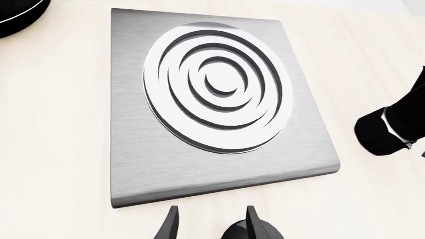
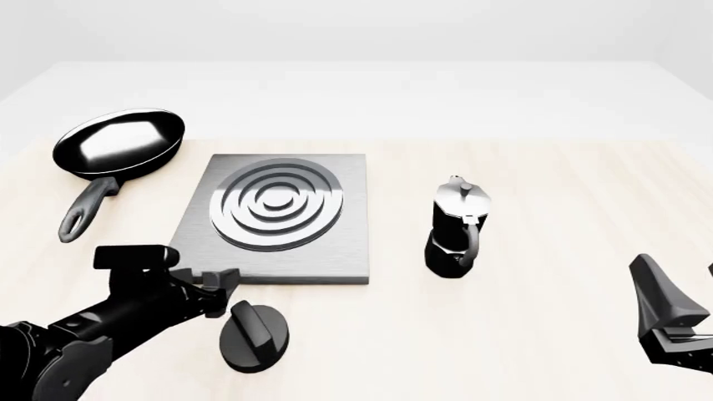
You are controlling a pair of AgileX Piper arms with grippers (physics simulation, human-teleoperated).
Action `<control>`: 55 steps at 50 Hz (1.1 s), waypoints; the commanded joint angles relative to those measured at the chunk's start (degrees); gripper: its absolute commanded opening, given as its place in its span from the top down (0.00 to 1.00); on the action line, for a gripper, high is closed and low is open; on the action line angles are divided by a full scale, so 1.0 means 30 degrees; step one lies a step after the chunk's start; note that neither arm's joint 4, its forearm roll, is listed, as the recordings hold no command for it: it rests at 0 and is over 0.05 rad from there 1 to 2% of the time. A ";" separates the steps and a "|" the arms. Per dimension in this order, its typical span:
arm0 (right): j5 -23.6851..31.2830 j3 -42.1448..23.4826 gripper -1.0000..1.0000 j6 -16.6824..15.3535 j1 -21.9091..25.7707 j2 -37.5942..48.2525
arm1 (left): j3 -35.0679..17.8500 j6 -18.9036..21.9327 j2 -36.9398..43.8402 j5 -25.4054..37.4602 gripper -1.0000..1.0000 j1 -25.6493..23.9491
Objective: Turn on the stove.
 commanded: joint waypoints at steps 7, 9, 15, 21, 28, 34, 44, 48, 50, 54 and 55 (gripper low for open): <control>-0.0044 0.0000 0.00 -0.0041 0.0023 0.0033 | 0.0221 0.0198 -0.0883 0.0610 0.00 0.0719; -0.0047 0.0000 0.00 -0.0064 0.0031 0.0037 | 0.0246 0.0174 -0.1069 0.0755 0.00 0.0733; 0.0037 0.0000 0.00 -0.0108 0.0037 -0.0066 | 0.0364 0.0218 -0.2146 0.1520 0.00 0.0905; 0.0082 -0.0001 0.00 -0.0110 0.0054 -0.0103 | 0.0615 0.0755 -0.4230 0.2833 0.00 0.1578; 0.0193 -0.0001 0.00 -0.0180 0.0086 -0.0218 | 0.0791 0.0622 -0.6618 0.4708 0.00 0.2002; 0.0234 -0.0001 0.00 -0.0246 0.0110 -0.0267 | 0.0740 0.0702 -0.8874 0.6498 0.00 0.2425; 0.0289 -0.0001 0.00 -0.0324 0.0055 -0.0344 | 0.0657 0.0764 -1.2232 0.9264 0.00 0.3425; 0.0196 0.0000 0.00 -0.0354 0.0068 -0.0233 | 0.0507 0.0873 -1.4034 1.0872 0.00 0.3484; 0.0236 -0.0001 0.00 -0.0309 0.0065 -0.0272 | 0.0423 0.0812 -1.4944 1.1740 0.00 0.3432; 0.0206 0.0000 0.00 -0.0301 0.0094 -0.0226 | 0.0033 0.0801 -1.6847 1.3404 0.00 0.3710; 0.0189 0.0000 0.00 -0.0283 0.0087 -0.0204 | -0.0015 0.0818 -1.7116 1.3652 0.00 0.3603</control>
